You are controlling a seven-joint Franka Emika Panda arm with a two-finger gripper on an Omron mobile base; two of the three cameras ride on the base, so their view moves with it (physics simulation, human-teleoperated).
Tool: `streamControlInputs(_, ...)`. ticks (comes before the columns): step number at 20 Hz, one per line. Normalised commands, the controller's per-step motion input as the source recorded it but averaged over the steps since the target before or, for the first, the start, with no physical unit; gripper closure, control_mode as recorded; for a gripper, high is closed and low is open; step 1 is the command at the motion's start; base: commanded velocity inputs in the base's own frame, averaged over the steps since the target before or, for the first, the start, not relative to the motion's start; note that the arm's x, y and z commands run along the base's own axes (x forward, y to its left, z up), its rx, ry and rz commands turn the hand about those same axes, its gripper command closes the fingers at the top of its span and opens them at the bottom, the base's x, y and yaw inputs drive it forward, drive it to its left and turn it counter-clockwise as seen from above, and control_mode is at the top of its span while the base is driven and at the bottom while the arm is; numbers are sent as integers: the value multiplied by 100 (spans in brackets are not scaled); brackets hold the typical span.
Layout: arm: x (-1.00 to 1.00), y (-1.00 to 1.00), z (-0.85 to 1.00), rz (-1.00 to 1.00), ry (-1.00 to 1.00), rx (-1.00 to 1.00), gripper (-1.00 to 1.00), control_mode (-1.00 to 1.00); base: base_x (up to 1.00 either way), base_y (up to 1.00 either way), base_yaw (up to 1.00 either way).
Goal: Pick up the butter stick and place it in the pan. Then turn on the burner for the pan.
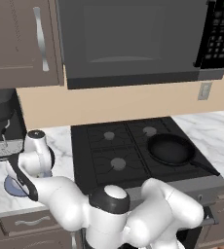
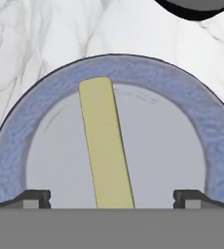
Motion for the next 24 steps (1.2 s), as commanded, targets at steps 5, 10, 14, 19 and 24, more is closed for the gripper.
streamControlInputs(5,7,15,-14,0,4,0,-100,-100,0,0,0)
streamControlInputs(10,7,12,-16,0,4,0,-100,-100,0,0,0)
streamControlInputs(14,6,10,-16,0,3,0,-100,-100,0,0,0)
streamControlInputs(19,2,7,-11,0,2,0,100,-100,0,0,0)
streamControlInputs(24,0,0,0,0,0,0,100,-100,0,0,0)
